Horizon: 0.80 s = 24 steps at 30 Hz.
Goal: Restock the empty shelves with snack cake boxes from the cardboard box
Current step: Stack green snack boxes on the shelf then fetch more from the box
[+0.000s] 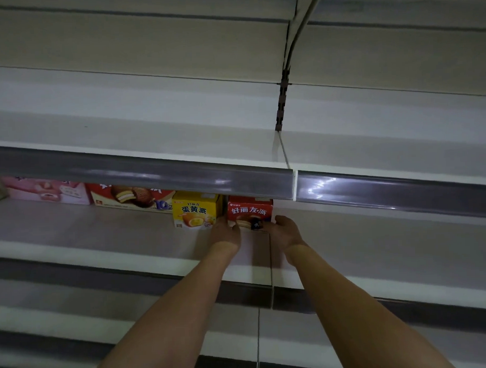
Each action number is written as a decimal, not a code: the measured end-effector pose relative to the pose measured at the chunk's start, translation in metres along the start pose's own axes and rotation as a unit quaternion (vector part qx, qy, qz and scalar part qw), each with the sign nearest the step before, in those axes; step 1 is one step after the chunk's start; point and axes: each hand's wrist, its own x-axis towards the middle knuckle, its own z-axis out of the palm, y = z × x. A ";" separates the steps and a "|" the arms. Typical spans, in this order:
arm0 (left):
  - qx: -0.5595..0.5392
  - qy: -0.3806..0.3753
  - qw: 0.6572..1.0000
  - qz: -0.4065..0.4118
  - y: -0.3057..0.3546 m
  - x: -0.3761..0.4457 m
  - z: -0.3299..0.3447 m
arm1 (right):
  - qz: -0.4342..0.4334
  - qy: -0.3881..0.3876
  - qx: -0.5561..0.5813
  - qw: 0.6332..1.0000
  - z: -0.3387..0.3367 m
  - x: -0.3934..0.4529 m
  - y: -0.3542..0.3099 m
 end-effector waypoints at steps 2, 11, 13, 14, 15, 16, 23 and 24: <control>0.034 0.016 0.999 0.008 0.000 -0.009 -0.002 | -0.013 -0.015 -0.041 0.999 -0.008 -0.002 0.003; 0.072 0.138 0.987 -0.038 -0.005 -0.076 -0.012 | -0.099 -0.129 -0.181 0.970 -0.040 -0.020 0.009; 0.072 0.173 0.980 -0.065 -0.008 -0.097 -0.020 | -0.122 -0.163 -0.211 0.956 -0.039 -0.027 0.005; 0.074 0.191 0.975 -0.083 -0.009 -0.111 -0.026 | -0.139 -0.178 -0.226 0.948 -0.036 -0.031 0.004; 0.079 0.208 0.970 -0.098 -0.012 -0.123 -0.031 | -0.157 -0.189 -0.236 0.940 -0.032 -0.036 0.002; 0.085 0.220 0.965 -0.111 -0.015 -0.134 -0.036 | -0.171 -0.201 -0.243 0.933 -0.028 -0.039 0.002; 0.095 0.294 0.933 -0.184 -0.049 -0.227 -0.066 | -0.241 -0.298 -0.204 0.901 0.007 -0.099 0.002; 0.090 0.302 0.928 -0.200 -0.055 -0.243 -0.070 | -0.254 -0.313 -0.207 0.891 0.014 -0.110 0.003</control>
